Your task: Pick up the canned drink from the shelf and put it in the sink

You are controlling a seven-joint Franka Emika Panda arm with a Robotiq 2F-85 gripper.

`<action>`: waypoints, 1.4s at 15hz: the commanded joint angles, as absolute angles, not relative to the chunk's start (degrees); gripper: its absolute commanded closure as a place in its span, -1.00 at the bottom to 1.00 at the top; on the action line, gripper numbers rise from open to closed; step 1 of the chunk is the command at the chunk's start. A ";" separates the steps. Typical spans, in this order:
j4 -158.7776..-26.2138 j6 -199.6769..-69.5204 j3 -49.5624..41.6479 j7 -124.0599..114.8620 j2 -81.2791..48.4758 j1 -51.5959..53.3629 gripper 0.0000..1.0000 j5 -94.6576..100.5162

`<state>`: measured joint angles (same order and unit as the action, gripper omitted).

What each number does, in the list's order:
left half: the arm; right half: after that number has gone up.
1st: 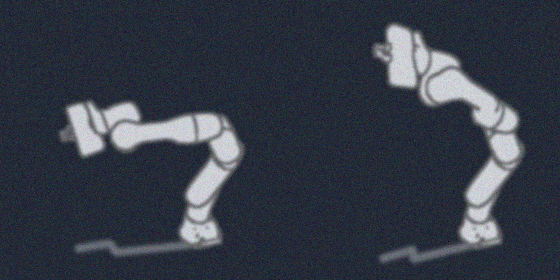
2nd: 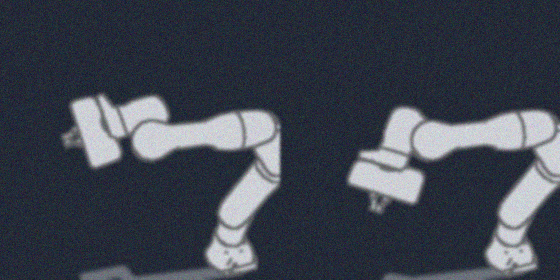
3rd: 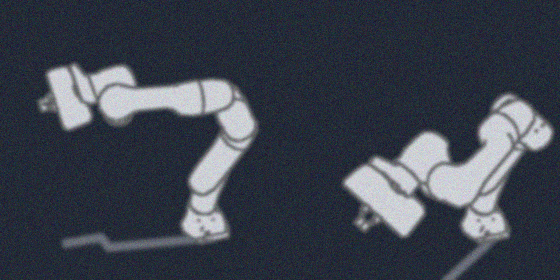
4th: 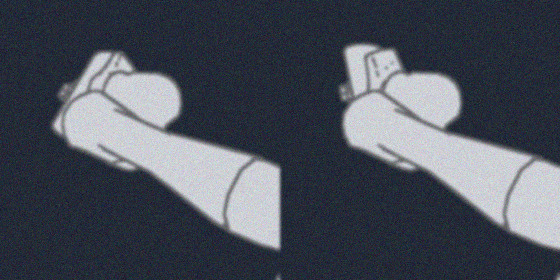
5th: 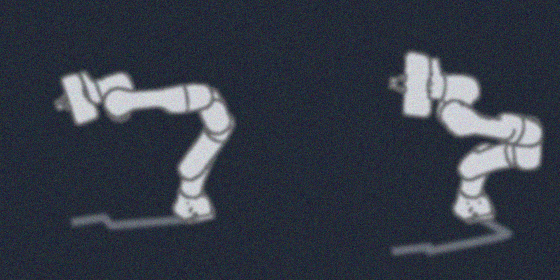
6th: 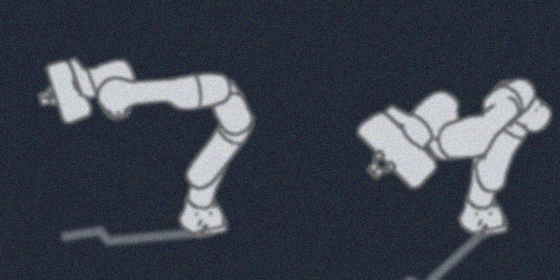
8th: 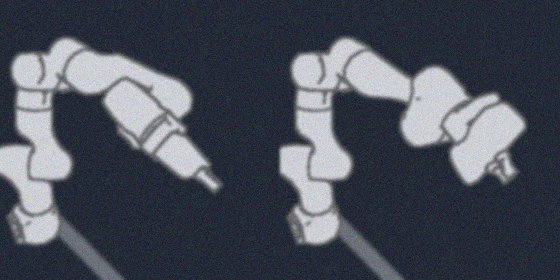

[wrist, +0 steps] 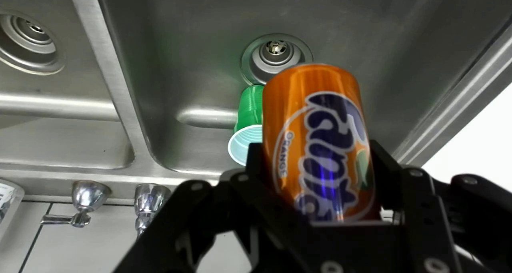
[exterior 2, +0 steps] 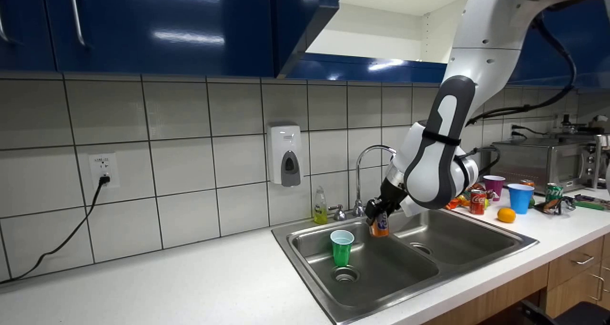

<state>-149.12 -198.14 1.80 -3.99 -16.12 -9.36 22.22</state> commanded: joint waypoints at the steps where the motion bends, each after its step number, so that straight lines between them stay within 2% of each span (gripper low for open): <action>1: -145.49 -198.14 5.56 -5.50 -20.05 -14.12 0.23 24.52; 12: -141.41 -198.13 8.11 -1.94 -28.92 -16.10 0.23 19.49; 21: -137.56 -197.84 4.25 0.49 -35.50 -9.78 0.23 12.68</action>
